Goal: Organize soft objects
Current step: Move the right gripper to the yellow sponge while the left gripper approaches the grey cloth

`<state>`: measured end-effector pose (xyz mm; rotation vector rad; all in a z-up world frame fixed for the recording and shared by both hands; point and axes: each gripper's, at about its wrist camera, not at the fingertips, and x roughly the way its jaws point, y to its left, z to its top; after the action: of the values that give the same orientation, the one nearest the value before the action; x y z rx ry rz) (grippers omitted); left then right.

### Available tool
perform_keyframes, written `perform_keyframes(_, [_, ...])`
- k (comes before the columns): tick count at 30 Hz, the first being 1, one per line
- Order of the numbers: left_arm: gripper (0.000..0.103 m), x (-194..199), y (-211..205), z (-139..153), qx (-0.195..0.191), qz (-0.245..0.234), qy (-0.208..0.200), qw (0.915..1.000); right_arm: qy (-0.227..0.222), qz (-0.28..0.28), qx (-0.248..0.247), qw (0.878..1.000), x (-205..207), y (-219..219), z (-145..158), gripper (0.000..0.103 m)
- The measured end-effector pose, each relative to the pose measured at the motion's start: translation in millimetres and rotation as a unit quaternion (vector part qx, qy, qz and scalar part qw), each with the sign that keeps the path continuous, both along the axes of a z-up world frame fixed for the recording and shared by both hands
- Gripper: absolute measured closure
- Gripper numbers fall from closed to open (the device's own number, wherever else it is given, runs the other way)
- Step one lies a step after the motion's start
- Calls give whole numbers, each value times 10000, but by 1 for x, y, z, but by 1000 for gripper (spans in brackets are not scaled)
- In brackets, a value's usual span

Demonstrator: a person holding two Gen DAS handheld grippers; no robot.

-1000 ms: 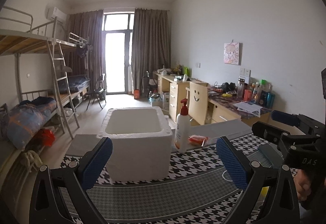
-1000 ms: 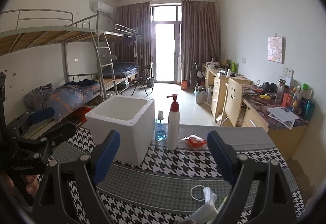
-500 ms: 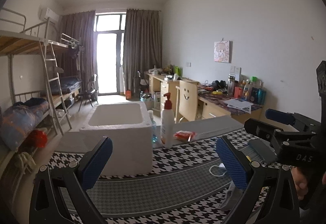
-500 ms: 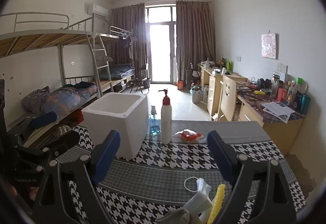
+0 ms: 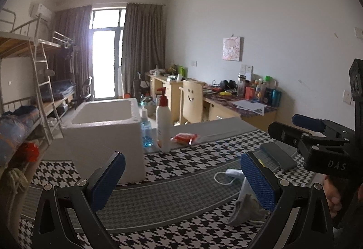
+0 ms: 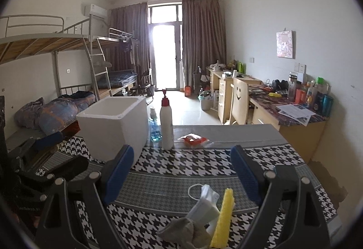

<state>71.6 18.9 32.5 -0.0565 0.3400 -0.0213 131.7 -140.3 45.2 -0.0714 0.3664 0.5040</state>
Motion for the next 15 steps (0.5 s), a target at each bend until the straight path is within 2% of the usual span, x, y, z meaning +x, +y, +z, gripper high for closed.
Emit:
perform_keyframes(6, [1,-2,-11,-10,58,-104,93,9999,82,-155,32,9998,-3,-11,-8,13])
perform_keyframes(15, [1,1,-22,-23,-78,-368,238,9990,154,-328,10,9993,-8,-24,-22,13])
